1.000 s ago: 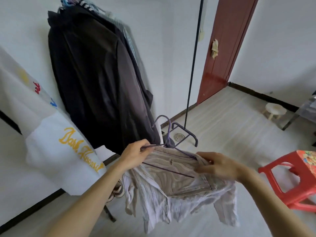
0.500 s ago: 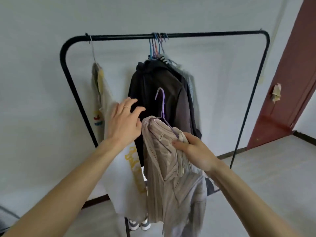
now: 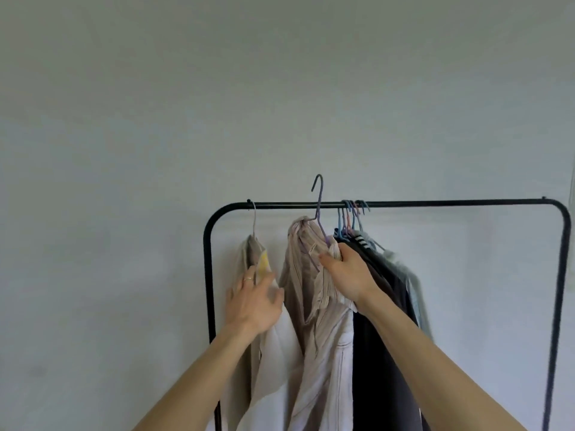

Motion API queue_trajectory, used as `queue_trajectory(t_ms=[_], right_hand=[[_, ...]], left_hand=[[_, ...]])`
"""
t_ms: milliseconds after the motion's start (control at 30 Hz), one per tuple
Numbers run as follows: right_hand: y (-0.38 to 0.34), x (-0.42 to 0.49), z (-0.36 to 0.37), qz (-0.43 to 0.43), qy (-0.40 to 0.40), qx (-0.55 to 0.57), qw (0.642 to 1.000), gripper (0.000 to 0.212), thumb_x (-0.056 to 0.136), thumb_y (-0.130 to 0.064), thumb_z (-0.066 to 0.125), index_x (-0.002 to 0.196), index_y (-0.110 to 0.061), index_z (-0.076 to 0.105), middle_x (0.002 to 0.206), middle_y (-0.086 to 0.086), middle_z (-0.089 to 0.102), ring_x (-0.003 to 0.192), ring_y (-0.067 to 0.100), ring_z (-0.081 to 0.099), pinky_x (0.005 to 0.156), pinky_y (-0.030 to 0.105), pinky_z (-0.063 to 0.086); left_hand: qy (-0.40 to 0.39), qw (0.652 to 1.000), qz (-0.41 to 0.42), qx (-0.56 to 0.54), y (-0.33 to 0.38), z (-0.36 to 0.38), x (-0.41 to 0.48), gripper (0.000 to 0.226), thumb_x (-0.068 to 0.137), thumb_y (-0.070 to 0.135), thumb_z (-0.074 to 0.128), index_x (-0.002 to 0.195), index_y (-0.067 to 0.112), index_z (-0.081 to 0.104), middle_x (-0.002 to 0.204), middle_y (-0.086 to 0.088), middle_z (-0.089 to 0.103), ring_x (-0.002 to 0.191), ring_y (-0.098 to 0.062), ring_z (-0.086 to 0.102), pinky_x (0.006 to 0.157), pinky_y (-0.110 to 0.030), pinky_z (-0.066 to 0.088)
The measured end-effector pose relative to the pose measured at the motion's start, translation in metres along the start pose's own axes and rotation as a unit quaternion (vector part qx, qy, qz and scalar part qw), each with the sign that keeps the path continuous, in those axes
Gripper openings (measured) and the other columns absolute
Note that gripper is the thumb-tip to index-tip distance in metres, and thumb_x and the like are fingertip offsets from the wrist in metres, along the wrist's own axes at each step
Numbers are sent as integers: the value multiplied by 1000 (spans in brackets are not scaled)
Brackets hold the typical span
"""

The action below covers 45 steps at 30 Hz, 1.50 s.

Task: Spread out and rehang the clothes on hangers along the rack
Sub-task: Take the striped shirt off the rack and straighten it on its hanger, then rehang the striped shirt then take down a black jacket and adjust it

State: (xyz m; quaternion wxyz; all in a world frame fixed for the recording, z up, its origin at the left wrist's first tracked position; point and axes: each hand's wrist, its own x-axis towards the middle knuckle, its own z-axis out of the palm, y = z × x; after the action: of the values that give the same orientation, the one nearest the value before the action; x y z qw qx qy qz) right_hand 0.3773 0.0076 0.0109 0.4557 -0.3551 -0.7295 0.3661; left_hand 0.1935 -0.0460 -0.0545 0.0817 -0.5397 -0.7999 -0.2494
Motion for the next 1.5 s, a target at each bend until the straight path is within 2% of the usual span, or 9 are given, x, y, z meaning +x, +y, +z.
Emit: queue_trajectory(t_ms=[100,267,533,700,800,1000,1167,1433,1500], right_hand=[[1,35,8,2,1,-29,1000,19,94,-29,53,110,-20,60,103,-2,62,101,20,60,84,34,44],[29,58,25,38,-23,-102,994,23,95,-29,52,111,-14,58,100,4,63,94,22,58,78,32,42],[68,48,50,53,-84,-104,990,29,89,-23,57,115,-14,55,107,3,64,98,19,61,73,27,45],[63,48,71,24,-63,-107,992,17,87,-11,48,99,-2,57,98,18,64,85,28,62,72,37,49],[62,54,81,23,-33,-122,992,8,84,-8,44,85,-7,52,93,22,61,83,31,56,64,30,40],[62,40,93,34,-19,-147,988,11,90,-5,41,98,-6,48,104,12,47,68,19,43,67,31,36],[63,37,95,29,4,-155,987,24,89,-3,41,111,1,50,115,15,47,72,19,36,72,31,35],[60,36,87,33,-22,-156,987,18,88,-3,42,105,-1,49,117,17,49,67,7,35,57,23,30],[59,36,85,37,-24,-157,987,24,89,-3,42,111,1,48,119,17,47,69,11,36,64,27,33]], left_hand=[[-15,999,-22,-34,3,8,8,58,91,61,35,146,45,27,163,-5,16,148,-29,21,117,-47,24],[-24,992,-53,-114,0,16,9,69,79,38,50,143,38,23,153,-1,33,131,-29,45,99,-48,45],[21,968,-52,-246,-21,24,12,92,89,16,55,152,43,-5,133,-11,48,93,-25,62,76,-36,54],[34,943,-87,-319,-25,22,26,79,91,12,49,154,37,8,146,-10,41,97,-22,60,74,-28,47],[24,929,-109,-352,-30,16,35,75,92,9,41,155,33,10,143,-12,44,110,-29,59,92,-39,51],[19,925,-115,-362,-36,15,38,75,90,0,33,157,28,13,155,-8,34,137,-29,41,114,-38,34],[28,922,-101,-372,-20,21,34,78,92,-6,34,158,25,5,157,-11,25,141,-28,34,109,-29,30],[25,923,-106,-370,-14,26,35,79,94,-5,38,157,25,2,157,-12,24,142,-30,33,112,-35,32],[22,920,-107,-375,-14,26,36,81,93,-6,38,158,26,1,158,-12,23,142,-30,32,113,-36,31]])
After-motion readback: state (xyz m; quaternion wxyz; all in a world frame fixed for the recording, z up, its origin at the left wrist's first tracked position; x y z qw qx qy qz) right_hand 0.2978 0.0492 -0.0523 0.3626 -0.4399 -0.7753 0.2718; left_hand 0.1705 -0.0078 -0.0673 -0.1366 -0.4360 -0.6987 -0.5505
